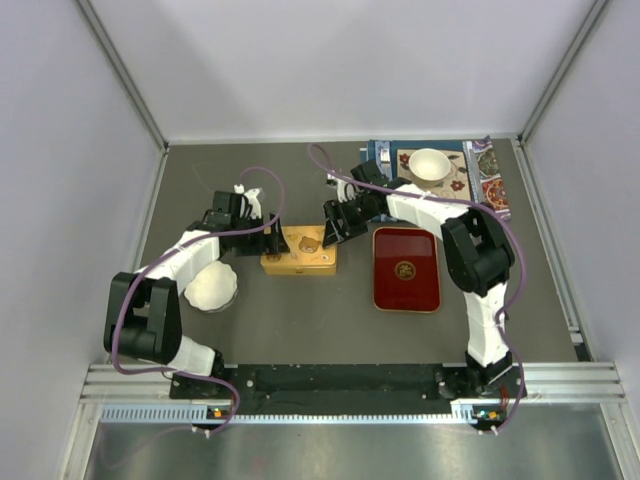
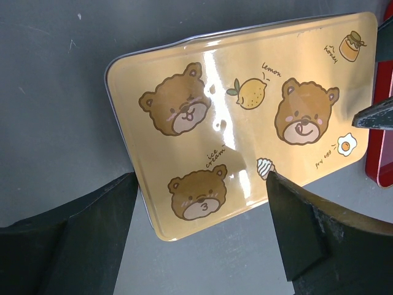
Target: Pack the cookies
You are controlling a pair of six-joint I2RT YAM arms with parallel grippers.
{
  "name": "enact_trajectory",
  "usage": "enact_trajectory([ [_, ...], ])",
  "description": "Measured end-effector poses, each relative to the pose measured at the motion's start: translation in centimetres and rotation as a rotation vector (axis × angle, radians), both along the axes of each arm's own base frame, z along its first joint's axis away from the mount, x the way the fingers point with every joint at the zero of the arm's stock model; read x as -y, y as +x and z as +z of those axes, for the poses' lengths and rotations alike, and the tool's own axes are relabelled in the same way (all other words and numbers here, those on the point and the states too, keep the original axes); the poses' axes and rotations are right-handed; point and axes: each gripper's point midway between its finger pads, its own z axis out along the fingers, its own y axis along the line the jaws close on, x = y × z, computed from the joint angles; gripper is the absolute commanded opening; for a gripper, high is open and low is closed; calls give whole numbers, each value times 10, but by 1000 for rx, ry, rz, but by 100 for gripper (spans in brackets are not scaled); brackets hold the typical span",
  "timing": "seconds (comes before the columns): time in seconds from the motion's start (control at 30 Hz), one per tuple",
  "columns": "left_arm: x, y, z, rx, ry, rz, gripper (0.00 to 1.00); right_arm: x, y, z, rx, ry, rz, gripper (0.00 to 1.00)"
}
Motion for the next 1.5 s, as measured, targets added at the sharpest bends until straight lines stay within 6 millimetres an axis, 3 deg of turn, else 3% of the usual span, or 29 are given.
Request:
enact_trajectory([
  [0.33, 0, 0, 0, 0, 0, 0, 91, -4, -3, -9, -29, 0, 13, 66],
  [1.27, -1, -5, -4, -12, 33, -10, 91, -4, -2, -11, -90, 45, 13, 31],
  [1.5, 0, -5, -5, -7, 40, -19, 92, -1, -1, -11, -124, 68, 3, 17],
])
